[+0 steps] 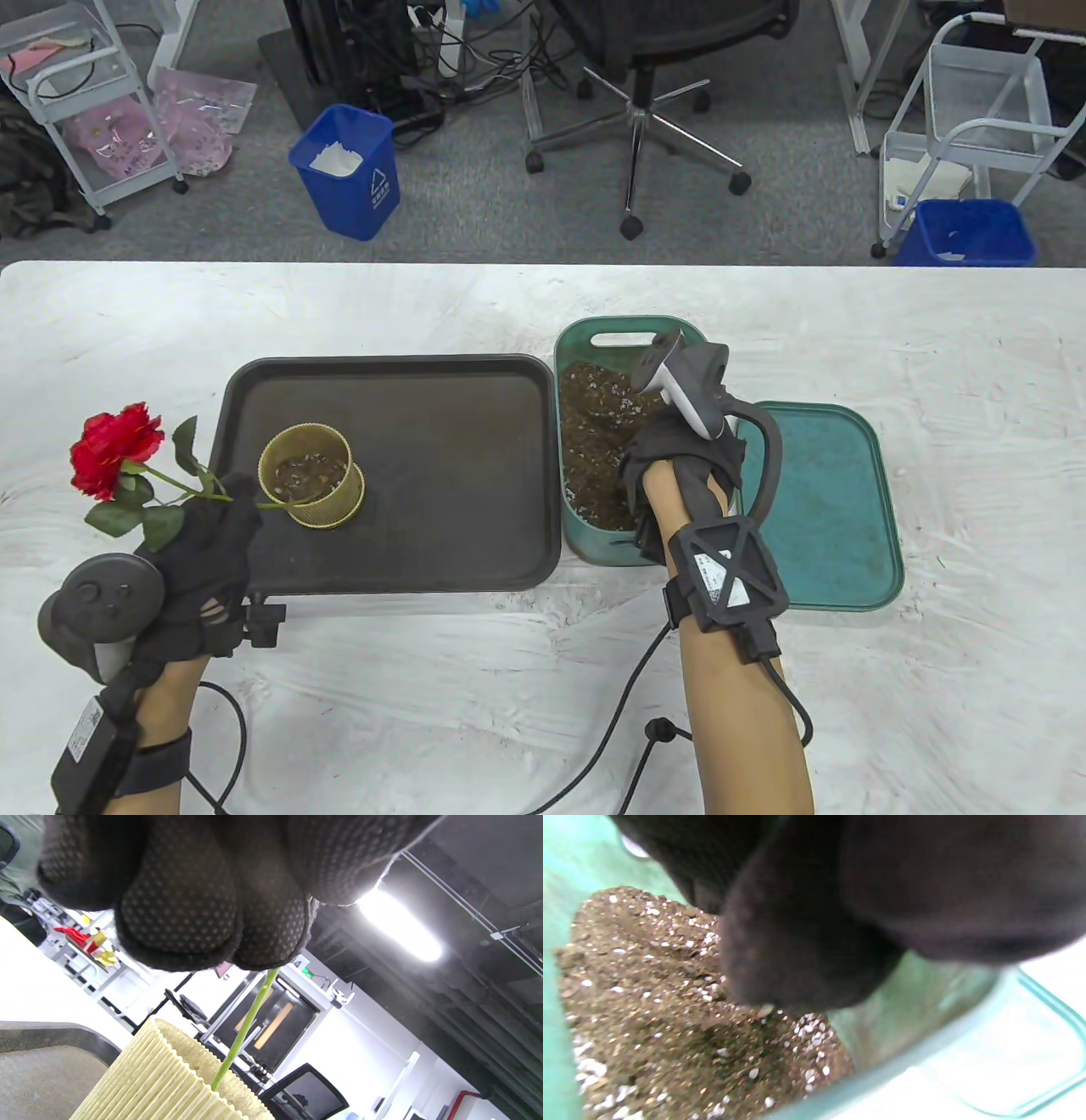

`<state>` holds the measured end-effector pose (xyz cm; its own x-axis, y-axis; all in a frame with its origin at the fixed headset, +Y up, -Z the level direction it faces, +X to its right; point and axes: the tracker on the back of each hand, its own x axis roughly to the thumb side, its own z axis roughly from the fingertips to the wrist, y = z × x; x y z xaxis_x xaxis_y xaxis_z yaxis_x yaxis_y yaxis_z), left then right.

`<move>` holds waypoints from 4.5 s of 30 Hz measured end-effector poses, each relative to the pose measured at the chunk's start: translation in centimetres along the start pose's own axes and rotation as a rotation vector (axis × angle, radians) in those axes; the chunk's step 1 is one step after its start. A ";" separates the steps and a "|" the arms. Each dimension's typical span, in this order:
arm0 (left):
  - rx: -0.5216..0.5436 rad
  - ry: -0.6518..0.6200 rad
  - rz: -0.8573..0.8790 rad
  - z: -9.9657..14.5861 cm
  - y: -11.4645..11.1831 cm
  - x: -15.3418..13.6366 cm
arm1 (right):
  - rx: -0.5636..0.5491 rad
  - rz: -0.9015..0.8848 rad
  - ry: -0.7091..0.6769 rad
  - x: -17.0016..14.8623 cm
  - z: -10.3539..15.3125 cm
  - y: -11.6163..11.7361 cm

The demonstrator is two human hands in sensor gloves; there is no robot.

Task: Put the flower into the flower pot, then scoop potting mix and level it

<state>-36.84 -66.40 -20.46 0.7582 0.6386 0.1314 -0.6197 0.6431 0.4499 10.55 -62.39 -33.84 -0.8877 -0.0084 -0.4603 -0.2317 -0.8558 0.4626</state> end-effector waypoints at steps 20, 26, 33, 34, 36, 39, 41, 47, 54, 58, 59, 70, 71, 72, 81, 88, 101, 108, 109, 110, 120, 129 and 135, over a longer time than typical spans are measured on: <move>-0.005 -0.001 0.001 0.0 -0.1 0.1 | 0.186 -0.492 -0.170 -1.1 -1.8 1.0; -0.007 0.000 0.000 0.0 -0.2 0.1 | 0.223 -0.585 -0.196 -0.6 -2.2 1.5; -0.012 -0.003 0.003 0.0 -0.2 0.2 | 0.258 -0.772 -0.181 -1.7 -2.8 2.4; -0.011 -0.003 0.001 0.0 -0.2 0.2 | 0.261 -0.785 -0.182 -1.8 -2.8 2.4; -0.010 -0.001 0.001 0.0 -0.2 0.1 | 0.273 -0.879 -0.181 -2.4 -2.7 2.7; -0.010 0.000 0.001 0.0 -0.2 0.2 | 0.268 -0.943 -0.193 -2.7 -2.4 2.7; -0.010 -0.001 0.001 0.0 -0.2 0.2 | 0.262 -0.991 -0.195 -3.0 -2.1 2.7; -0.010 0.000 0.004 0.0 -0.2 0.2 | 0.210 -1.114 -0.207 -4.2 -1.1 2.3; -0.010 0.006 0.011 0.0 -0.2 0.2 | 0.145 -1.211 -0.243 -5.7 0.8 1.6; -0.011 0.004 0.011 0.0 -0.2 0.2 | 0.147 -1.223 -0.305 -5.2 2.4 1.6; -0.011 0.002 0.010 0.0 -0.2 0.2 | 0.162 -1.225 -0.332 -4.8 3.0 1.7; -0.012 0.001 0.011 0.1 -0.2 0.2 | 0.354 -1.241 -0.524 2.9 8.2 4.7; -0.012 0.001 0.011 0.1 -0.2 0.2 | 0.384 -1.244 -0.535 4.0 8.6 5.4; -0.013 0.000 0.011 0.1 -0.2 0.2 | 0.414 -1.255 -0.543 5.1 9.0 6.3; -0.017 -0.005 0.011 0.1 -0.3 0.3 | 0.572 -1.336 -0.559 12.3 10.9 12.8; -0.019 -0.014 0.005 0.2 -0.4 0.3 | 0.511 -1.312 -0.581 14.8 11.3 15.9; -0.018 -0.013 0.008 0.2 -0.4 0.4 | 0.297 -1.166 -0.659 15.8 11.4 16.7; -0.017 -0.007 0.013 0.2 -0.4 0.4 | 0.020 -1.005 -0.713 16.5 12.3 17.0; -0.017 -0.007 0.014 0.2 -0.4 0.4 | -0.007 -0.987 -0.719 16.6 12.4 17.0; -0.017 -0.007 0.014 0.2 -0.4 0.4 | -0.032 -0.969 -0.723 16.7 12.5 17.1; -0.021 -0.010 0.013 0.2 -0.5 0.4 | -0.383 -0.756 -0.754 17.3 13.4 18.1; -0.023 -0.007 0.017 0.2 -0.5 0.4 | -0.532 -0.612 -0.786 17.7 13.9 18.7; -0.024 -0.012 0.013 0.2 -0.5 0.5 | -0.696 -0.428 -0.818 18.3 14.8 19.1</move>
<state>-36.13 -66.51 -20.48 0.7522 0.6420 0.1483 -0.6343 0.6446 0.4267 -16.01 -71.23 -22.20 -0.8410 0.4706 0.2670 -0.5318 -0.8099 -0.2475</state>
